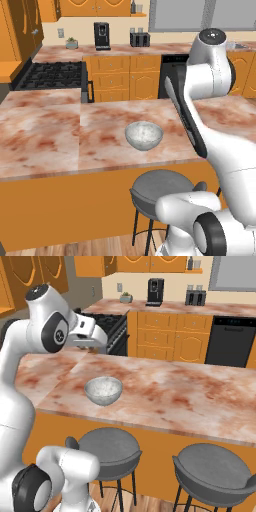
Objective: There is a bowl on the dining counter. Grab a lemon wedge from the fridge and place it in the bowl. Then get the liquor bottle and glass cup from the cabinet and place them next to the bowl.
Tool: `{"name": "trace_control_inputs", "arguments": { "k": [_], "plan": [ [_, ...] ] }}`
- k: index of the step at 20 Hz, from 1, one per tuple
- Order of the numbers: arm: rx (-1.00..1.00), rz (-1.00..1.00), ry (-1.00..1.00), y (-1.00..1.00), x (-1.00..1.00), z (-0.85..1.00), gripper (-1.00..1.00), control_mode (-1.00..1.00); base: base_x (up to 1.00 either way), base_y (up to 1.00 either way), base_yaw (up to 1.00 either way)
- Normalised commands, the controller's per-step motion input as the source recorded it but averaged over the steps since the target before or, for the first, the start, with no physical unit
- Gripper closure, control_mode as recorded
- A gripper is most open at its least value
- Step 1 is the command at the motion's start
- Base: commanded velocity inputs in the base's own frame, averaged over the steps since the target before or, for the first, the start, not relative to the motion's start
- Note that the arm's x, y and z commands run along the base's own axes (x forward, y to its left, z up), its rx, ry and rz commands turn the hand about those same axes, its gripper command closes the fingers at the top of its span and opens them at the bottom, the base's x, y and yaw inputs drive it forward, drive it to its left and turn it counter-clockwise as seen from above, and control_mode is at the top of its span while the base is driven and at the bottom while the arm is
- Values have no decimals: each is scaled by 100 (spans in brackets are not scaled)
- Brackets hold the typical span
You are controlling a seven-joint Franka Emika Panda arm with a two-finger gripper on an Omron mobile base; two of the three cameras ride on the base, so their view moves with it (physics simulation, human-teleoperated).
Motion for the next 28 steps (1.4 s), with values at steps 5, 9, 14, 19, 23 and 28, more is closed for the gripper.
{"name": "trace_control_inputs", "arguments": {
  "k": [5,9,14,19,23,28],
  "plan": [
    [8,0,31,19,95,-50,100,-100,0,0,0],
    [8,0,27,8,83,-46,100,-100,0,0,0],
    [10,0,22,0,68,-44,100,-100,0,0,0],
    [8,0,18,0,64,-53,100,-100,0,0,0],
    [6,0,12,0,71,-47,100,-100,0,0,0],
    [1,0,5,1,68,-39,100,-100,0,0,0]
  ]
}}
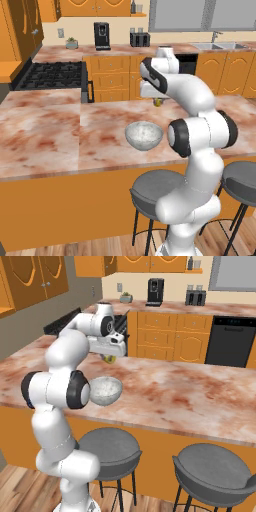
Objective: There is a bowl on the dining counter. Grab a lemon wedge from the fridge and place it in the bowl. Then get the liquor bottle and glass cup from the cabinet and place them next to the bowl.
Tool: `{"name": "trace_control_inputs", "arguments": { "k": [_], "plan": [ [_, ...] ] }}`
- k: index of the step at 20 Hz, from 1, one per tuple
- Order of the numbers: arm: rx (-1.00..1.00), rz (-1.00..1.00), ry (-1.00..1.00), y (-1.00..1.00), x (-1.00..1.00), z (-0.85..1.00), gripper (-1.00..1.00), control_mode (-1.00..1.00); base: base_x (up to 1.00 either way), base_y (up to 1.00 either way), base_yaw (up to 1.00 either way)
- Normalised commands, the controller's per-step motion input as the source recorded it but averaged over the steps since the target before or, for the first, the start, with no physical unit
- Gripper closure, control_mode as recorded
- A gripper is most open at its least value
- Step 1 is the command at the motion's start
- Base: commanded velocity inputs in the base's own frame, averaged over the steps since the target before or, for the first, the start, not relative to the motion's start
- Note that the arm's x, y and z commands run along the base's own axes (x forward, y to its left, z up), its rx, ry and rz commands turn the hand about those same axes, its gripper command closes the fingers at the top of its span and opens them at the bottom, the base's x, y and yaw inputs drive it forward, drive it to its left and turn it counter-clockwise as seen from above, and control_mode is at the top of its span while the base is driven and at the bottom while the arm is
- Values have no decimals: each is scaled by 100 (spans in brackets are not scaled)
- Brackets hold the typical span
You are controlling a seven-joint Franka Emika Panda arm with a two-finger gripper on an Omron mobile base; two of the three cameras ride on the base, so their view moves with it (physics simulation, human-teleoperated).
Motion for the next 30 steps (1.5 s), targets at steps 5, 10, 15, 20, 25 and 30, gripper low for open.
{"name": "trace_control_inputs", "arguments": {
  "k": [5,10,15,20,25,30],
  "plan": [
    [0,0,1,5,55,-43,100,-100,0,0,0],
    [0,0,2,9,32,-50,100,-100,0,0,0],
    [0,0,1,10,30,-53,100,-100,0,0,0],
    [0,0,0,13,9,-54,100,-100,0,0,0],
    [0,0,0,13,1,-52,100,-100,0,0,0],
    [0,0,0,10,2,-43,100,-100,0,0,0]
  ]
}}
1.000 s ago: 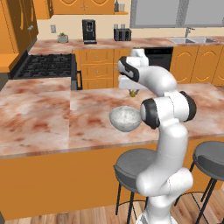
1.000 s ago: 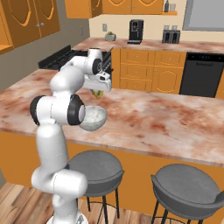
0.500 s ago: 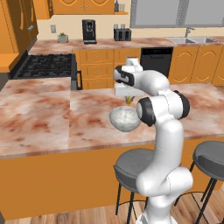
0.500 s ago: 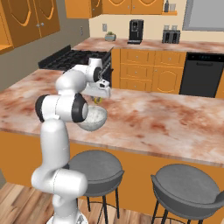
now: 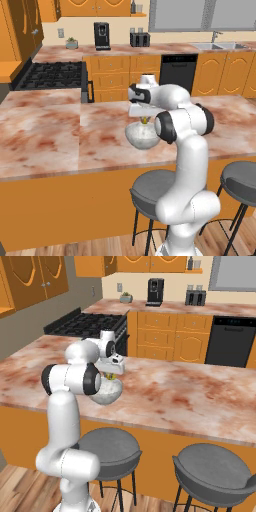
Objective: There is a bowl on the dining counter. Grab a lemon wedge from the fridge and place it in the bowl. Then get the liquor bottle and glass cup from the cabinet and place them next to the bowl.
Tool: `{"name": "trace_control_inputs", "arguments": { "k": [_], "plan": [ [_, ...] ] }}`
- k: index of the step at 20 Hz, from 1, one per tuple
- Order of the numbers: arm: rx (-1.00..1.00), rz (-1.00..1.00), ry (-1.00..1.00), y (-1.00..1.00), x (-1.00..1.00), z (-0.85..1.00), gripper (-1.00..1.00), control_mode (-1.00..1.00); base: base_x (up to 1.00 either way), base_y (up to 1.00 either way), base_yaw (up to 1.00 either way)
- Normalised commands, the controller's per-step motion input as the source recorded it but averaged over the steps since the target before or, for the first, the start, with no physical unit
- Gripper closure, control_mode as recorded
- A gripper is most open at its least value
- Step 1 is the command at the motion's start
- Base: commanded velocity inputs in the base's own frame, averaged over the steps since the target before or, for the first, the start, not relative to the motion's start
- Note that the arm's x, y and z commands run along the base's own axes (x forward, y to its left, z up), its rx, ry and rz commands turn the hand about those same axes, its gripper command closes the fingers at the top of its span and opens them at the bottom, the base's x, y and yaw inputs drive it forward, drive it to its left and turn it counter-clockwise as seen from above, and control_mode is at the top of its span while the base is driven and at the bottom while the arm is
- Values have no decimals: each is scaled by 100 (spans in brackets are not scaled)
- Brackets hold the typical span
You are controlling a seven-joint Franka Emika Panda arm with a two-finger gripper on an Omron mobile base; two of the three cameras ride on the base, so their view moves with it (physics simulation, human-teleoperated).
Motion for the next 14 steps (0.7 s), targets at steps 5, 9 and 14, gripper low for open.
{"name": "trace_control_inputs", "arguments": {
  "k": [5,9,14],
  "plan": [
    [0,0,0,1,15,-38,100,-100,0,0,0],
    [0,0,0,1,5,-35,100,-100,0,0,0],
    [0,0,-8,12,-37,-21,100,-100,0,0,0]
  ]
}}
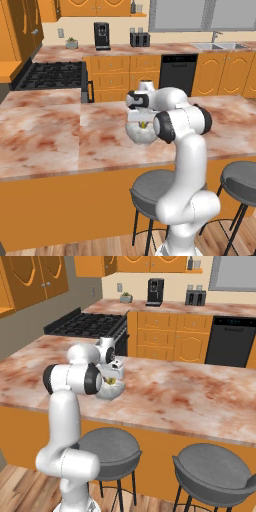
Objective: There is a bowl on the dining counter. Grab a lemon wedge from the fridge and place it in the bowl. Then get the liquor bottle and glass cup from the cabinet and place them next to the bowl.
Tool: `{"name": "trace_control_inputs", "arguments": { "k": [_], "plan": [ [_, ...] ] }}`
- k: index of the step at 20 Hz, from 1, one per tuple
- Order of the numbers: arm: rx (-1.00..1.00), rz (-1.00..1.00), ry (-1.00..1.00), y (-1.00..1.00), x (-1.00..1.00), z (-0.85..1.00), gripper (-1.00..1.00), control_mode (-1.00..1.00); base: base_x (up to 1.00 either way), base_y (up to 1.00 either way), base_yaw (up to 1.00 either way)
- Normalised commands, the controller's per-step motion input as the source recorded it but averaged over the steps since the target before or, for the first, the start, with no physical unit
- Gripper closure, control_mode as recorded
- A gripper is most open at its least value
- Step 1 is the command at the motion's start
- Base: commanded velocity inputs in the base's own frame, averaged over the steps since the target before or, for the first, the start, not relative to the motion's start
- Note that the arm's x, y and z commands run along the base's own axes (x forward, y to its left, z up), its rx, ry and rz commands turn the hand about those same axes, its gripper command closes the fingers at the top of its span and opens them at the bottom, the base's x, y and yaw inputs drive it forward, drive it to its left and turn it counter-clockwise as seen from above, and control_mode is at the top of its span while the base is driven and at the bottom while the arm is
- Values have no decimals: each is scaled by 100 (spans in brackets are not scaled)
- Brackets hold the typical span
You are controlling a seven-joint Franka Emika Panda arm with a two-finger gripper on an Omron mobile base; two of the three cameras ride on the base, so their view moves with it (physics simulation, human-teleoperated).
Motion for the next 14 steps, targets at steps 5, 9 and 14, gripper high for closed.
{"name": "trace_control_inputs", "arguments": {
  "k": [5,9,14],
  "plan": [
    [0,0,-10,11,-43,-15,100,-100,0,0,0],
    [0,0,-8,9,-38,-15,100,-100,0,0,0],
    [0,0,-5,7,-27,-16,-100,-100,0,0,0]
  ]
}}
